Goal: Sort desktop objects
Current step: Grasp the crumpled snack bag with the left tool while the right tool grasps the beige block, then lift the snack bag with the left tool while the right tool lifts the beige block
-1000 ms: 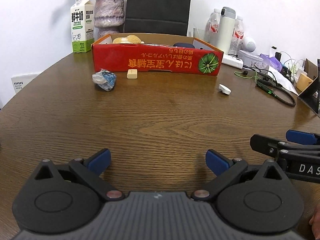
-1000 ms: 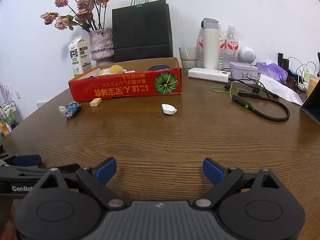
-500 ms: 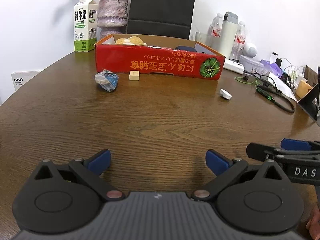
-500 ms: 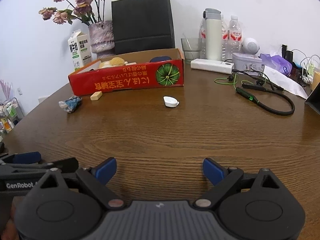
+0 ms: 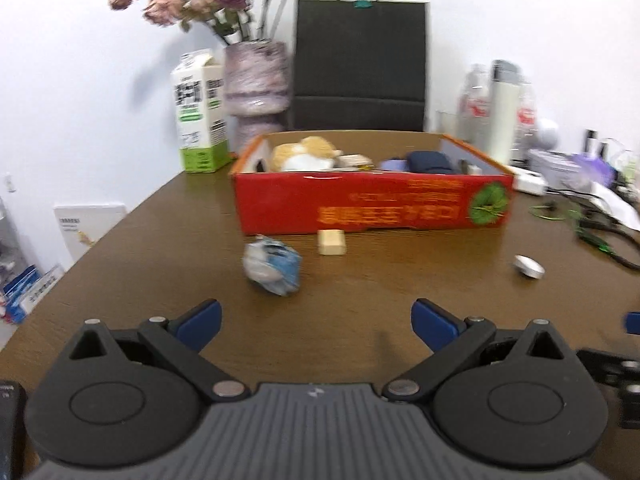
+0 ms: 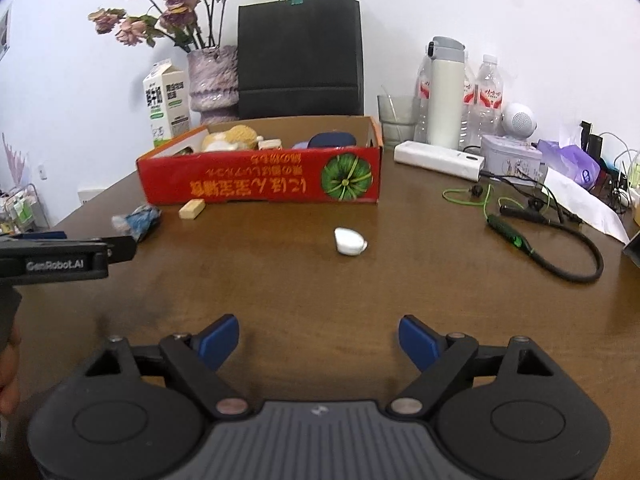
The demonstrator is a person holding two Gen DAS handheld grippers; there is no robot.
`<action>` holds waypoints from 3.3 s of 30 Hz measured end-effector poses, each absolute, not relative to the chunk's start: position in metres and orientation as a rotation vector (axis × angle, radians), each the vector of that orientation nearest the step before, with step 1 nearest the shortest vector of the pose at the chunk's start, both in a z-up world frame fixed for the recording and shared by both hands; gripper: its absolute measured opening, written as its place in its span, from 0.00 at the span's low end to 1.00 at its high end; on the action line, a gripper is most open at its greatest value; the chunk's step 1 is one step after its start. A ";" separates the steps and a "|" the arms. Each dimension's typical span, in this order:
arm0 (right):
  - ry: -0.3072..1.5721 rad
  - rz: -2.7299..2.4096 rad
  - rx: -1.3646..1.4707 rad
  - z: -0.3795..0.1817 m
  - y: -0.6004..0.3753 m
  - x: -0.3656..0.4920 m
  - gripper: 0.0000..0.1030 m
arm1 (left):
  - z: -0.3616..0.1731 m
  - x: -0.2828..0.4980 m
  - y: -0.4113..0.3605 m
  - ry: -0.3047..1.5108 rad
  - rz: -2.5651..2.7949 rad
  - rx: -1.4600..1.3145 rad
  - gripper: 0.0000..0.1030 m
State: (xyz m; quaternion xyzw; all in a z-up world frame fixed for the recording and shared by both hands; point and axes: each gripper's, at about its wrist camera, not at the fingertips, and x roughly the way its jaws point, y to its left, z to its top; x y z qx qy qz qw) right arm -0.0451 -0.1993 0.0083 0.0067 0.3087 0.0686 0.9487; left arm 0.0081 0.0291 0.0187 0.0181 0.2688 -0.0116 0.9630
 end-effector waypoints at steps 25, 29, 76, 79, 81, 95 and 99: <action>0.605 0.433 0.023 0.026 -0.094 0.089 0.77 | -0.003 0.089 0.094 0.641 0.051 -0.168 0.09; 0.651 0.424 -0.001 0.012 -0.063 0.126 0.58 | 0.005 0.082 0.109 0.584 0.114 -0.210 0.09; 0.604 0.256 -0.021 0.016 -0.186 -0.092 0.53 | 0.017 -0.068 0.001 0.550 -0.173 -0.067 0.09; 0.627 0.255 -0.047 0.007 -0.177 -0.084 0.55 | 0.015 -0.067 0.007 0.555 -0.158 -0.075 0.09; 0.637 0.255 -0.043 0.003 -0.175 -0.078 0.55 | 0.013 -0.065 0.007 0.560 -0.161 -0.076 0.09; 0.646 0.249 -0.043 0.002 -0.166 -0.032 0.29 | 0.009 -0.057 0.009 0.569 -0.156 -0.066 0.09; 0.605 0.278 -0.030 0.017 -0.168 -0.054 0.29 | 0.014 -0.058 0.008 0.569 -0.181 -0.056 0.09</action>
